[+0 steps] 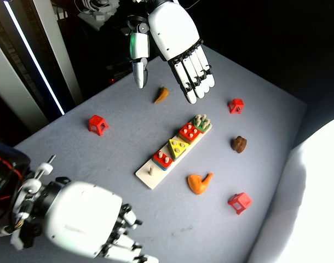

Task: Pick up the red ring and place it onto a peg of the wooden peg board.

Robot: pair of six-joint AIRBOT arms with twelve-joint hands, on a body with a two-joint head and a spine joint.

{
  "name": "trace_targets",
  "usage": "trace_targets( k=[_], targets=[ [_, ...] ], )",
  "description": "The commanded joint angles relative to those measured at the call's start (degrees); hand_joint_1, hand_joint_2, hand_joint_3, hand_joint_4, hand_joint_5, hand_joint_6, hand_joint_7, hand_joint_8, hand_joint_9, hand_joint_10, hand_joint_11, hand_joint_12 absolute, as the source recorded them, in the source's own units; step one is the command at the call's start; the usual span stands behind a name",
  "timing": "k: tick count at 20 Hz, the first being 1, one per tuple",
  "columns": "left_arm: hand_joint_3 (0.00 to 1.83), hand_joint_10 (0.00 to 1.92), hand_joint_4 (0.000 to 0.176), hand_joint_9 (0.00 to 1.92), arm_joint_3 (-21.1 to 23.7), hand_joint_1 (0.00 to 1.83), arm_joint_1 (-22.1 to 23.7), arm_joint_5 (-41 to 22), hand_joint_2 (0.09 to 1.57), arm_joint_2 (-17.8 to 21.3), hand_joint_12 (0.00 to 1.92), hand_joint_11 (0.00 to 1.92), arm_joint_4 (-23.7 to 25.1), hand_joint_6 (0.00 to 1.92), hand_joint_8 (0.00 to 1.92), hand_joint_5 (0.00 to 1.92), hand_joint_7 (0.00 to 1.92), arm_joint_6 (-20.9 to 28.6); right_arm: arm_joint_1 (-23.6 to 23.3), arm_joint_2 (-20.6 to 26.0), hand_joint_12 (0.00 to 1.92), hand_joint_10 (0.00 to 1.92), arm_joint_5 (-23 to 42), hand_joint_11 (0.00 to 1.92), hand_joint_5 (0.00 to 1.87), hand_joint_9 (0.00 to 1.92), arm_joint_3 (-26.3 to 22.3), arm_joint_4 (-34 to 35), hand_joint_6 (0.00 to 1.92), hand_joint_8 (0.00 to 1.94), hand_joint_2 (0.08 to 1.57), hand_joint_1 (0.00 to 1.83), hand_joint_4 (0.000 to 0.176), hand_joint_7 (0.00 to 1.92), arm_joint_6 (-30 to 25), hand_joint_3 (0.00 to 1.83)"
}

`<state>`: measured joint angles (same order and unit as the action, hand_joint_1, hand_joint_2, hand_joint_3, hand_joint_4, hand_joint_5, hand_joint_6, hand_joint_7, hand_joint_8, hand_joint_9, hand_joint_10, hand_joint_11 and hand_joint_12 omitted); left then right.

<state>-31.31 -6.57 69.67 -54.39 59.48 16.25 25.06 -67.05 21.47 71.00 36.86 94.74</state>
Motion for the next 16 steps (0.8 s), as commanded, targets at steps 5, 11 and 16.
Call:
trace_targets(
  k=[5,11,16],
  targets=[
    [0.00,0.00,0.000,0.00,-0.9,0.00,0.3,0.0,1.15,0.1,0.00,0.00,5.1,0.01,0.01,0.06,0.02,0.3,-4.7,-3.7,0.25,0.03,2.4,0.00,1.30,0.59,2.8,-0.9,0.55,0.64,1.01,1.27,0.000,1.15,0.4,0.00],
    [0.00,0.00,0.000,0.00,-1.2,0.00,0.0,0.0,1.15,0.2,0.00,0.00,5.4,0.00,0.00,0.05,0.02,0.3,-9.7,-5.4,0.18,0.05,-3.5,0.00,1.34,0.64,2.8,3.7,0.48,0.61,1.01,1.28,0.000,1.15,0.4,0.00],
    [0.00,0.00,0.000,0.00,-1.9,0.00,0.0,0.0,1.16,0.2,0.00,0.00,5.4,0.00,0.00,0.05,0.02,0.3,-11.8,-5.4,0.86,0.05,-9.7,0.00,1.24,0.68,2.5,8.9,0.68,0.67,1.03,1.27,0.000,1.12,0.4,0.00]
  ],
)
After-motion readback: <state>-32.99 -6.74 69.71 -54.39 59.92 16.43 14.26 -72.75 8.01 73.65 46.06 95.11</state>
